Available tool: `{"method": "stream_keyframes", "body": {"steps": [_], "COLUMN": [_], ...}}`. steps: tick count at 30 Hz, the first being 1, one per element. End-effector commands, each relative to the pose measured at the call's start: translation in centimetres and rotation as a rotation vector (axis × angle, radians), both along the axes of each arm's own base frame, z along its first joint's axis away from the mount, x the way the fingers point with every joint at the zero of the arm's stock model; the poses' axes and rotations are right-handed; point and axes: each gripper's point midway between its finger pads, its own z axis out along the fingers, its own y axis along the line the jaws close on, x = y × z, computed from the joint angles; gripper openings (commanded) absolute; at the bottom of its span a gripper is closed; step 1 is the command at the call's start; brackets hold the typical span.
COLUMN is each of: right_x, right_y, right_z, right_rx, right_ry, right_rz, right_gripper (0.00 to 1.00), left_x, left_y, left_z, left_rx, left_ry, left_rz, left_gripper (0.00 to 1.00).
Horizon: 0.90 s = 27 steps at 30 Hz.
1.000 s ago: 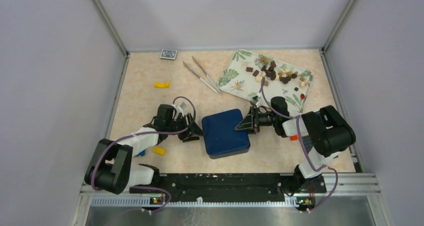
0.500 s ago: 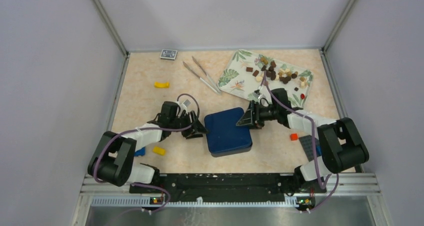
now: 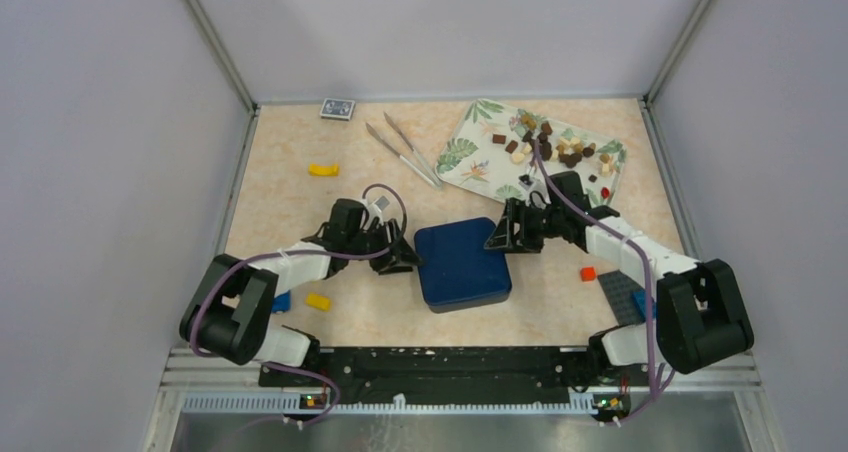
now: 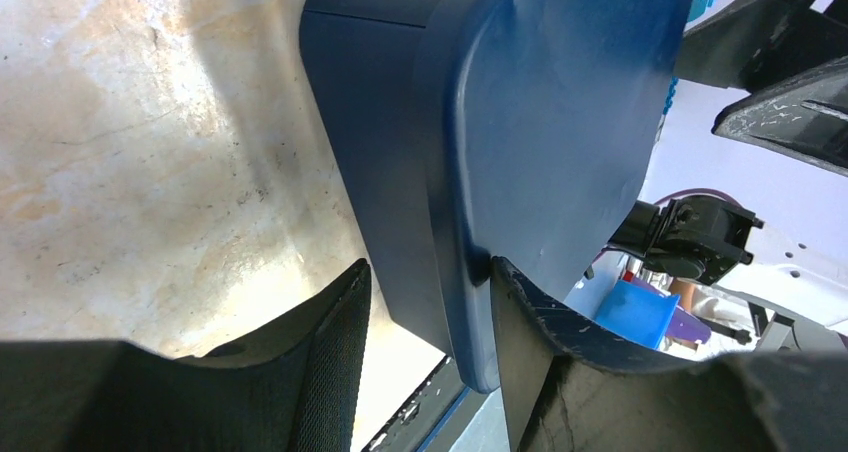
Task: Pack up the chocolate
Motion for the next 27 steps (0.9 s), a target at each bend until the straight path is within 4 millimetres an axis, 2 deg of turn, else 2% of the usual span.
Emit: {"method": "stream_keyframes", "body": {"steps": [1, 10, 15, 20, 23, 27], "right_x": [1.3, 0.8, 0.9, 1.5, 1.9, 2.3], "right_y": [-2.0, -3.3, -2.5, -3.2, -4.1, -5.8], "right_z": [0.2, -1.3, 1.1, 2.8, 3.1, 2.2], "right_rx": [-0.125, -0.226, -0.150, -0.181, -0.222, -0.299], "right_ry": [-0.092, -0.104, -0.152, -0.193, -0.218, -0.230], "right_rz": [-0.054, -0.066, -0.069, -0.112, -0.158, -0.228], "right_gripper": [0.62, 0.61, 0.61, 0.61, 0.61, 0.61], "left_x": [1.2, 1.7, 1.9, 1.9, 1.9, 2.0], "left_y": [-0.5, -1.2, -1.8, -2.1, -2.2, -2.3], "left_z": [1.1, 3.1, 3.6, 3.6, 3.7, 4.1], "left_rx": [0.002, -0.016, -0.025, -0.026, -0.027, -0.030], "left_ry": [-0.046, -0.087, -0.096, -0.092, -0.095, -0.104], "left_rz": [0.003, -0.002, -0.014, -0.021, -0.022, -0.023], "left_gripper": [0.53, 0.53, 0.53, 0.55, 0.58, 0.62]}}
